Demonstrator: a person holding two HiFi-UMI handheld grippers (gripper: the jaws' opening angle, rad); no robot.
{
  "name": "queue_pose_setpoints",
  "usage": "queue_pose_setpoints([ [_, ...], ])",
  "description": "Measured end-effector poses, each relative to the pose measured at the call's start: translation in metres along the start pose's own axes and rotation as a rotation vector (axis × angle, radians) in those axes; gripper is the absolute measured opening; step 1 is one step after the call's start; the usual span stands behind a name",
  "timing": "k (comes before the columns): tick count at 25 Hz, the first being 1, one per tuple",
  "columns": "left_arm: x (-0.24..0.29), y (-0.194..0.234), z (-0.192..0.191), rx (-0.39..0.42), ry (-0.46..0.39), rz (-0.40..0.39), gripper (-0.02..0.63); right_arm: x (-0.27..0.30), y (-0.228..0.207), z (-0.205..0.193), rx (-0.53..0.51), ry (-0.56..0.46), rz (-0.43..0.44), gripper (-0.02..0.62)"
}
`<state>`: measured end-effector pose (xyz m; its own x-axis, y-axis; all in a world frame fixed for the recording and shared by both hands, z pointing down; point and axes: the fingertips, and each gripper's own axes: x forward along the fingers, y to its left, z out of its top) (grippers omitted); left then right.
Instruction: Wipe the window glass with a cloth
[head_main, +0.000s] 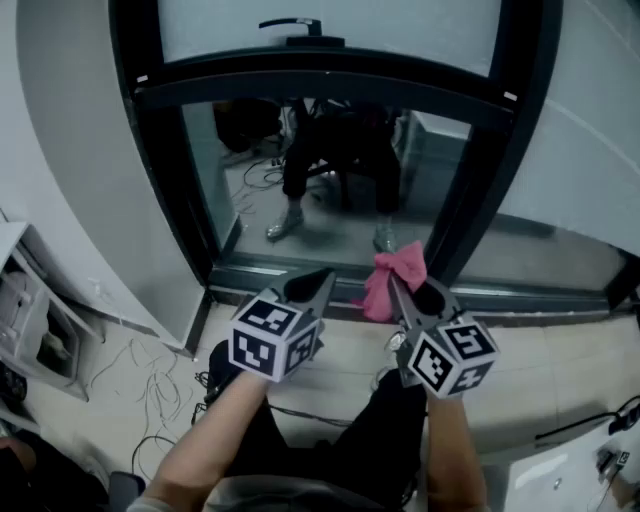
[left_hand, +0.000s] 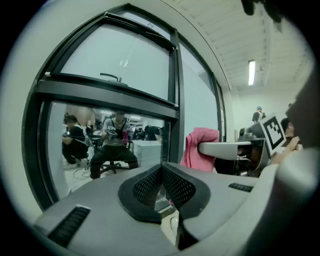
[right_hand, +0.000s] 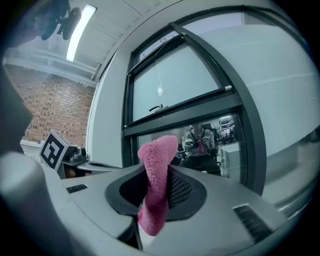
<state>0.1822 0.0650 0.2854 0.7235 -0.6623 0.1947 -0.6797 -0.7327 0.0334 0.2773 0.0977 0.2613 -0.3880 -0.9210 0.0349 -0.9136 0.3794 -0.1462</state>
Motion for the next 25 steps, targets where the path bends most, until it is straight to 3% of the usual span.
queue_pose_setpoints([
  [17,0.087,0.015,0.029,0.037,-0.010,-0.095,0.002,0.046,-0.074,0.041,-0.029,-0.074,-0.097,0.074],
  [25,0.125,0.010,0.045,0.073,-0.013,-0.170,0.002,0.045,-0.123,0.050,-0.015,-0.089,-0.239,0.074],
])
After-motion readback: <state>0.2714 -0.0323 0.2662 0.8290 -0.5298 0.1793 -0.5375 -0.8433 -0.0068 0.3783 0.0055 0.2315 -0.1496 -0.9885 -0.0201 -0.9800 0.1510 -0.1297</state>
